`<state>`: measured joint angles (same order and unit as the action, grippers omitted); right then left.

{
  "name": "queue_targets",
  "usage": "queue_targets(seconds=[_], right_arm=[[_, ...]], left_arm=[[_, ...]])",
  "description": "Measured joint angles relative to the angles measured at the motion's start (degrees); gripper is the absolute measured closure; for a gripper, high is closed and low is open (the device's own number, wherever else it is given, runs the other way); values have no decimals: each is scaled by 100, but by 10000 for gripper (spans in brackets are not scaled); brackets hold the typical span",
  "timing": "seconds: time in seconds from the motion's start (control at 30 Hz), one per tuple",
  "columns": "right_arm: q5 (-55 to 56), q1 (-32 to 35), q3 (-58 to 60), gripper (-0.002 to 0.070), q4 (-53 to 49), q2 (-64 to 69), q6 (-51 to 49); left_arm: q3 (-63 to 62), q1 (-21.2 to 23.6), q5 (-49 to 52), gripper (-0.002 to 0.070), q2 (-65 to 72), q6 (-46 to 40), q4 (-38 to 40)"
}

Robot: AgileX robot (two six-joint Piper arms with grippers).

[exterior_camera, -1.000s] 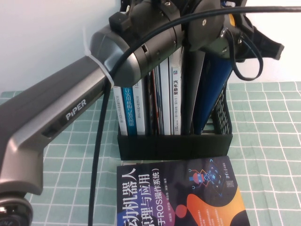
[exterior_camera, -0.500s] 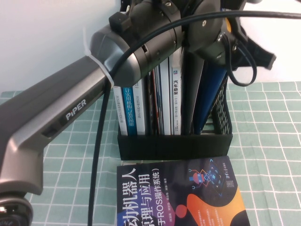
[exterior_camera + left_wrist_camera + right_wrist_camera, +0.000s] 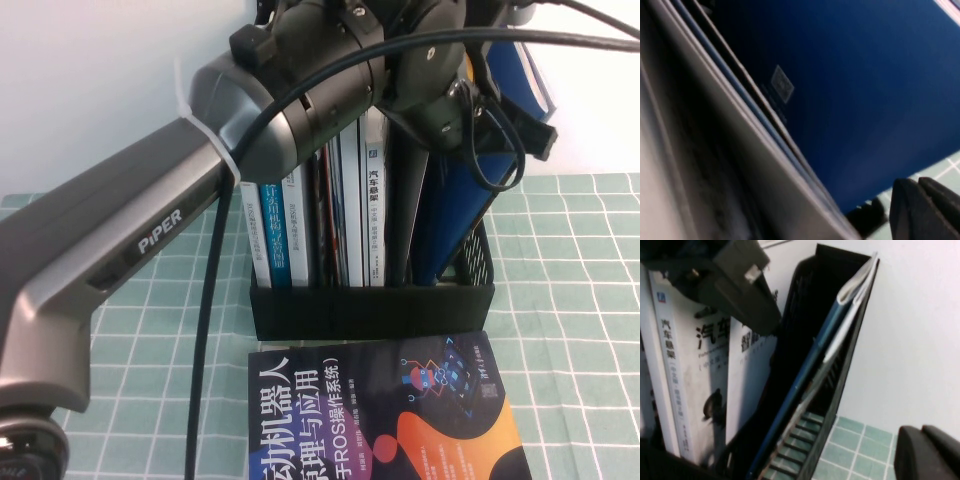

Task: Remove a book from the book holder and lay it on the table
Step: Hold the bookshelf

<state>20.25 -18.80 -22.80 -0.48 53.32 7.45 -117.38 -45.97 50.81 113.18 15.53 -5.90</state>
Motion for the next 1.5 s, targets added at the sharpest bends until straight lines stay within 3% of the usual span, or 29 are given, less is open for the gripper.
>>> queue_targets(seconds=[0.23, 0.53, 0.73, 1.0, 1.2, 1.33, 1.5], right_arm=[[725, 0, 0, 678, -976, 552, -1053], [798, 0, 0, 678, -1121, 644, -1168], [798, 0, 0, 678, -1184, 644, -1191], [798, 0, 0, 678, -1331, 644, -1202], [1182, 0, 0, 673, -1587, 890, -1282], [2127, 0, -9, 587, -1797, 1391, -1394], [3366, 0, -41, 404, -1271, 2435, -1424]], left_arm=[[0, -11, -225, 678, 0, -606, 1241], [-13, -11, -780, 678, 113, -646, 1448], [-13, -11, -820, 678, 297, -613, 1345], [-13, -11, -526, 678, 286, 94, 181], [-13, -11, -346, 678, 262, 271, 22], [-13, -11, -320, 678, 175, 318, 9], [-13, 0, -306, 677, 58, 545, -123]])
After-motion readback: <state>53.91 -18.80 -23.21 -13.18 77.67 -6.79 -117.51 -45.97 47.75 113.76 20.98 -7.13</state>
